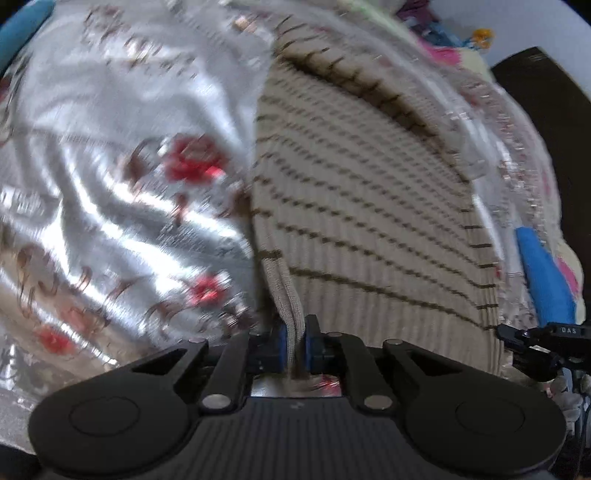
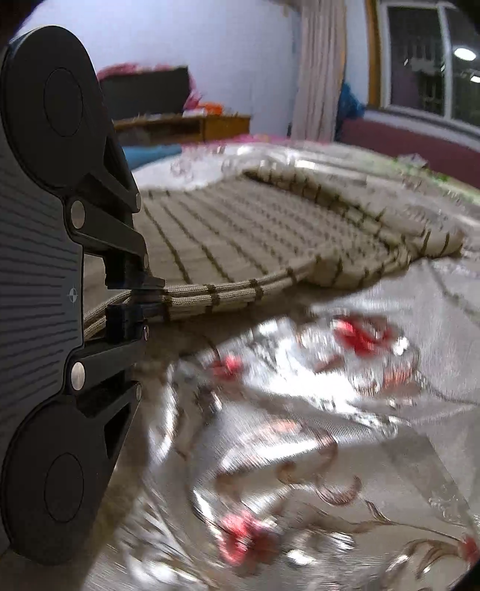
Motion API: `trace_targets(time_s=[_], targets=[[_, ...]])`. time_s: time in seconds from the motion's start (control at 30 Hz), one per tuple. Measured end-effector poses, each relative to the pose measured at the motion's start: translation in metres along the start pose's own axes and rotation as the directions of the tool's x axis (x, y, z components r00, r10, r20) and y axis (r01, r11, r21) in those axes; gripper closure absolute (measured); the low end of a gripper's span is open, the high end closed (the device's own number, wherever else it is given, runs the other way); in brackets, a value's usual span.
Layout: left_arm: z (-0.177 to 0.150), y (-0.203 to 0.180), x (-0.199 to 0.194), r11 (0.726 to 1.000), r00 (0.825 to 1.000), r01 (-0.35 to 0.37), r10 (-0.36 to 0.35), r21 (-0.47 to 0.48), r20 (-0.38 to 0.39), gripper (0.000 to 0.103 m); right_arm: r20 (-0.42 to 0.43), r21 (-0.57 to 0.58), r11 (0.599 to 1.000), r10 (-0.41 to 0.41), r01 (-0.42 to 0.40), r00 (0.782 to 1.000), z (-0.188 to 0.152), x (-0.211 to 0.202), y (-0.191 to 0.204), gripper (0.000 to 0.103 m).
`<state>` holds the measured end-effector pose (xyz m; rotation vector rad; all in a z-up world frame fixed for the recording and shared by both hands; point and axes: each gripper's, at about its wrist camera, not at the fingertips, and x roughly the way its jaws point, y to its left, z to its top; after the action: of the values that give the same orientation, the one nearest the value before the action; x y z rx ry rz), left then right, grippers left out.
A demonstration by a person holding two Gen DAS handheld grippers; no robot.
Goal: Fold small clothes
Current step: 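Lift the hem with both tools and fold it over toward the collar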
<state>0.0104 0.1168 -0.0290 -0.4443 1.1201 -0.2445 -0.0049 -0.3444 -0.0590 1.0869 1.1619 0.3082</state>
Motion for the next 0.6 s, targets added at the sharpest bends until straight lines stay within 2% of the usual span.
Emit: trace_targets(time_s=[0.27,0.37,0.4,0.47,0.6], targets=[[-0.004,-0.008,-0.011,0.999,0.998,0.017,-0.019,0.038,0.054,0.092,0.033,-0.026,0.993,0.112,-0.111,0.993,-0.004,-0.003,0.025,0.096],[-0.001,-0.003,-0.016,0.998,0.996,0.063,-0.062,-0.015,0.057,0.092,0.046,-0.025,0.989,0.144,-0.143,0.989,-0.002,-0.003,0.031,0.096],[0.001,0.000,-0.016,0.993,0.994,0.102,-0.099,-0.059,0.054,0.092,0.052,-0.016,0.987,0.162,-0.161,0.985,-0.001,-0.002,0.033,0.096],[0.011,0.003,-0.017,0.970,0.977,0.207,-0.198,-0.131,0.075,0.092,0.071,-0.004,0.978,0.207,-0.207,0.976,0.004,0.002,0.039,0.096],[0.048,-0.002,-0.024,0.934,0.939,0.327,-0.305,-0.141,0.158,0.092,0.129,-0.047,0.958,0.286,-0.283,0.949,0.027,0.005,0.066,0.096]])
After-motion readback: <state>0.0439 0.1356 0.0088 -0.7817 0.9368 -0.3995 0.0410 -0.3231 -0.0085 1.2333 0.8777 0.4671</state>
